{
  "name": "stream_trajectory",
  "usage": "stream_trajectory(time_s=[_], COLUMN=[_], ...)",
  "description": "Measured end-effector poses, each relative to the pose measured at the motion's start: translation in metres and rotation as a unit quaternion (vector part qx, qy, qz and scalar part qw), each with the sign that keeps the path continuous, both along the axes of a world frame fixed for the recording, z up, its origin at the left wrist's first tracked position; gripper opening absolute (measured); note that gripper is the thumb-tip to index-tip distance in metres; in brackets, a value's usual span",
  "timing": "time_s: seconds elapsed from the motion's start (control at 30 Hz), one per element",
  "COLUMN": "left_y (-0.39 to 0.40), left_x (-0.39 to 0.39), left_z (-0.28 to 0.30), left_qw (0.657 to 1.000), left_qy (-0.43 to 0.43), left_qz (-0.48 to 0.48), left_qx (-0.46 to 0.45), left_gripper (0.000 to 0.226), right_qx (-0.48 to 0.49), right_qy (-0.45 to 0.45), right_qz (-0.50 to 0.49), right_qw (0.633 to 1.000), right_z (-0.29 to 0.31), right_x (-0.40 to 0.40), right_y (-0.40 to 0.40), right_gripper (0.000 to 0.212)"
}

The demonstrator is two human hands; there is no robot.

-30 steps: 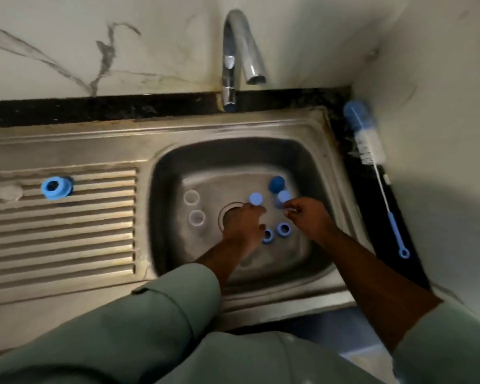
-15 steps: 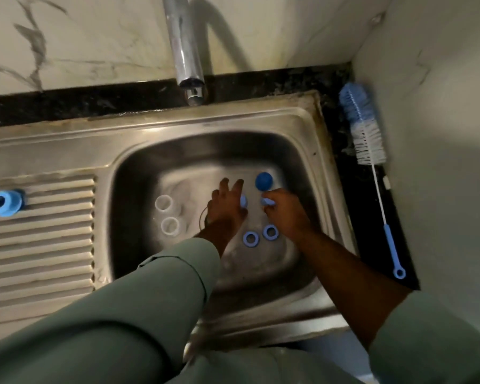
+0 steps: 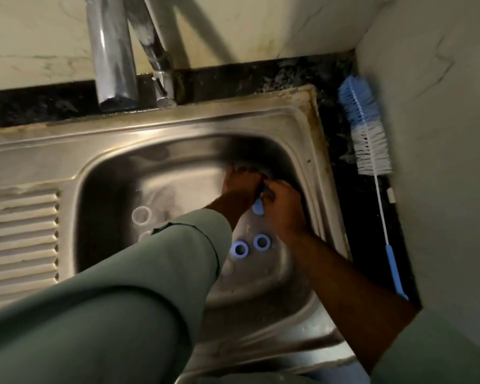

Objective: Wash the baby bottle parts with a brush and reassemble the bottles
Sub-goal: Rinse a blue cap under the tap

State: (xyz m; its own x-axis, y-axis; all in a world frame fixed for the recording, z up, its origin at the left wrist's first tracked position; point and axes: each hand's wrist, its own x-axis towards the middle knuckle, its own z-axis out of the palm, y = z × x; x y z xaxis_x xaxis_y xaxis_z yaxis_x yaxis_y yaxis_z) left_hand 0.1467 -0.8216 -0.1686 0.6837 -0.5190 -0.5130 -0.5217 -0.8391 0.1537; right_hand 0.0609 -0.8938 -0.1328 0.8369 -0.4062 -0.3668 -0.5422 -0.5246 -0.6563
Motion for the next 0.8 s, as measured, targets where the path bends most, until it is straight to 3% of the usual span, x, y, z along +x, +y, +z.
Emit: stream_trajectory(time_s=[0.1,0.13,0.17,0.2,0.23,0.27,0.3,0.37,0.43,0.47,0.53,0.67,0.73,0.8], left_y=[0.015,0.024,0.035,0.045,0.057,0.068,0.08,0.097,0.111,0.116,0.118,0.118,0.117,0.115], left_x=[0.004,0.002,0.0,-0.003,-0.009,-0.016,-0.023,-0.035,-0.04,-0.041,-0.04,-0.036,-0.035,-0.033], left_z=[0.002,0.008,0.018,0.033,0.048,0.061,0.073,0.087,0.095,0.099,0.108,0.125,0.13,0.128], left_qw=[0.996,0.985,0.951,0.872,0.753,0.63,0.542,0.409,0.294,0.264,0.245,0.26,0.269,0.271], left_qy=[-0.035,-0.046,-0.038,0.003,0.069,0.141,0.207,0.313,0.356,0.361,0.369,0.373,0.375,0.375], left_qz=[0.062,0.131,0.242,0.391,0.52,0.604,0.643,0.663,0.669,0.668,0.661,0.664,0.67,0.676], left_qx=[-0.051,-0.103,-0.189,-0.295,-0.397,-0.466,-0.499,-0.544,-0.583,-0.595,-0.605,-0.594,-0.582,-0.573], left_gripper=[0.039,0.04,0.042,0.045,0.046,0.042,0.036,0.025,0.021,0.02,0.021,0.027,0.028,0.029], right_qx=[-0.013,-0.005,0.009,0.024,0.035,0.04,0.041,0.048,0.073,0.085,0.075,-0.024,-0.073,-0.127], right_qy=[0.0,-0.011,-0.023,-0.029,-0.037,-0.042,-0.05,-0.08,-0.132,-0.152,-0.165,-0.164,-0.138,-0.094], right_qz=[0.024,0.031,0.032,0.03,0.031,0.032,0.032,0.03,0.041,0.051,0.083,0.227,0.304,0.366], right_qw=[1.0,0.999,0.999,0.999,0.998,0.998,0.997,0.995,0.988,0.983,0.98,0.96,0.94,0.917], right_z=[0.006,0.009,0.009,0.011,0.014,0.02,0.027,0.041,0.061,0.072,0.096,0.129,0.135,0.135], right_x=[-0.002,-0.002,-0.002,0.0,0.001,0.003,0.007,0.017,0.03,0.037,0.058,0.105,0.124,0.14], right_y=[0.0,0.002,0.003,0.005,0.008,0.012,0.018,0.027,0.041,0.048,0.056,0.069,0.074,0.076], right_gripper=[0.032,0.033,0.034,0.036,0.036,0.035,0.033,0.03,0.031,0.033,0.041,0.048,0.044,0.053])
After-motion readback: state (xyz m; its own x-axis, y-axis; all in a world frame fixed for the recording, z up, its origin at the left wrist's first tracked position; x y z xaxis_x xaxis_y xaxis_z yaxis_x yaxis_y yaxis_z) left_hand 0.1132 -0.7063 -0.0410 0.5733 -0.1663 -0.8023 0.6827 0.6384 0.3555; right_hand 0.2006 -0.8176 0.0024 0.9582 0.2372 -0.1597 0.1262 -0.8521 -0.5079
